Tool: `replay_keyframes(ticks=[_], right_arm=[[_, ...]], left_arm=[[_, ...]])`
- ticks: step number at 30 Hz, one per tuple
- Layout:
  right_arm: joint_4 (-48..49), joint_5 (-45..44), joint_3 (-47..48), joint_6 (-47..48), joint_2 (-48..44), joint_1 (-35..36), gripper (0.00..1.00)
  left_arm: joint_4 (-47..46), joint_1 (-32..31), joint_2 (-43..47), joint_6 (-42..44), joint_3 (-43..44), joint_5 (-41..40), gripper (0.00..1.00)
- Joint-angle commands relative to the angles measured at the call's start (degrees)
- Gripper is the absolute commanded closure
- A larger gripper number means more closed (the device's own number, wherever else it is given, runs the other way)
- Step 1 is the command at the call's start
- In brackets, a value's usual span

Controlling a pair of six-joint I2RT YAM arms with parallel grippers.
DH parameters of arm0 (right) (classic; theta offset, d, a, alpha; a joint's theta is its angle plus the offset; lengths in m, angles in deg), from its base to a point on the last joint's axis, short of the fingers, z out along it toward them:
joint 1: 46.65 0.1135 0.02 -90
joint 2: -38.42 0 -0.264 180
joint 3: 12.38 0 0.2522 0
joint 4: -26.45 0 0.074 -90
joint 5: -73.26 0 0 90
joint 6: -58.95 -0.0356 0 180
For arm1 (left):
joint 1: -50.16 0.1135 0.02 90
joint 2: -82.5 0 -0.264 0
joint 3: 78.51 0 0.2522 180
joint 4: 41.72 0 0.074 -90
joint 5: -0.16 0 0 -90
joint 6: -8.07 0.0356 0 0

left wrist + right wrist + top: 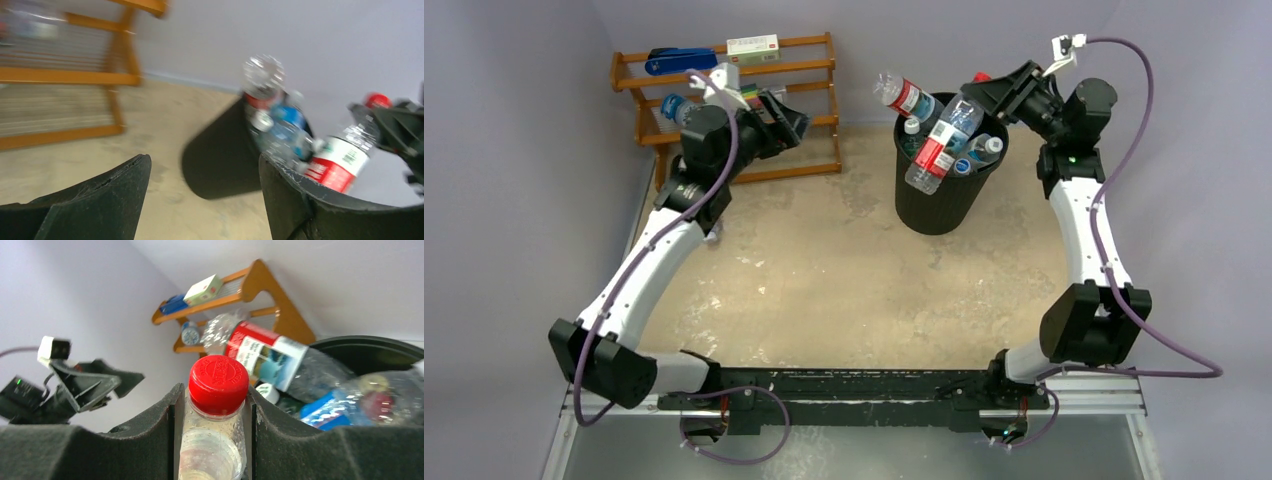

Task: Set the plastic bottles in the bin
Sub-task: Place the plastic bottle in the trash bin.

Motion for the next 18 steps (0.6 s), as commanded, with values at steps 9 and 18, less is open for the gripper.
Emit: replay_keyframes(ticks=[9,18], right_arm=[[19.2,-9.8,-1.1,-16.1,5.4,-2.4,0.71],[24.9,-17.2,-3.9,-17.4,6.8,-2.4,0.71]], left_arm=[[15.1,7.5,5.3,5.9,-5.8,-29.0,0.21],[12.5,11.8,3.0,5.7,-12.9,-33.4,0.21]])
